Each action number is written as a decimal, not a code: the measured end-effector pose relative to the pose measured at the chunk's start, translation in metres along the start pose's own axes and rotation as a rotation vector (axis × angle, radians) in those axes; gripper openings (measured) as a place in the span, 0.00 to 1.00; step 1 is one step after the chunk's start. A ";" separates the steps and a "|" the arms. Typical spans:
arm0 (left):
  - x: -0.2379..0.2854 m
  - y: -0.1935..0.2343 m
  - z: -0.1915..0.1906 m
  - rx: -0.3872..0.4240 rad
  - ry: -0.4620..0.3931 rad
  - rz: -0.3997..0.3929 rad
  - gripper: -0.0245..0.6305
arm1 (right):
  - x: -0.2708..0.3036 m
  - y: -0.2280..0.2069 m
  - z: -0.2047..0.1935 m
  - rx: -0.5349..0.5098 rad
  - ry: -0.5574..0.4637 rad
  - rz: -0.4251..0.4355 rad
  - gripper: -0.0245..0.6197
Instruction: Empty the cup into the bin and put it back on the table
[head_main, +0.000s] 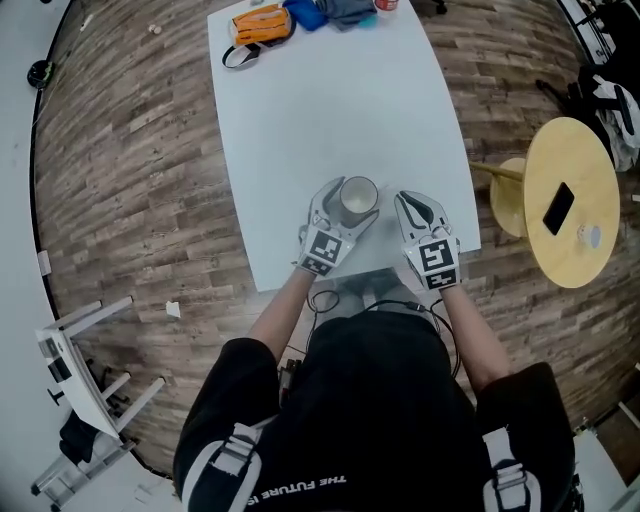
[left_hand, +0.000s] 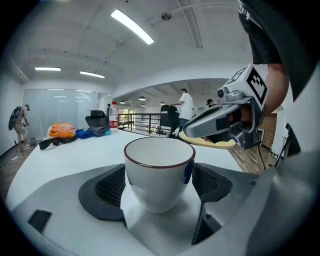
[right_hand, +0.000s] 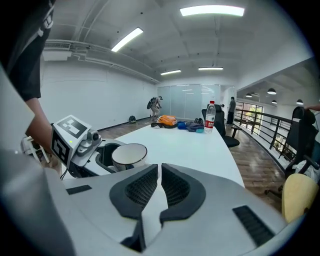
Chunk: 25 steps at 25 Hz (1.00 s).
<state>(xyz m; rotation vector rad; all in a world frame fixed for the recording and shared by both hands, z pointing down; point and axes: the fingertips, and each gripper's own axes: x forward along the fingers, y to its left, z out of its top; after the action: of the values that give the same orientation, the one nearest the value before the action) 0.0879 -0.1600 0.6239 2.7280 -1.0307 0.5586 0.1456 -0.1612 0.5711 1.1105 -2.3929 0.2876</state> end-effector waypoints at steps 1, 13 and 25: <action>0.003 0.000 -0.002 0.003 0.004 -0.010 0.65 | 0.005 0.000 -0.004 -0.001 0.011 0.008 0.06; 0.017 -0.002 -0.001 -0.001 -0.007 -0.096 0.65 | 0.053 -0.003 -0.033 -0.006 0.085 0.059 0.25; -0.036 -0.009 0.075 -0.038 -0.097 -0.111 0.65 | 0.016 0.019 0.050 0.006 -0.171 0.141 0.13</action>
<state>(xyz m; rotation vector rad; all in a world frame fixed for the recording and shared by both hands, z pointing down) 0.0903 -0.1531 0.5402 2.7821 -0.8933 0.3889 0.1059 -0.1782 0.5366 1.0067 -2.6291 0.2566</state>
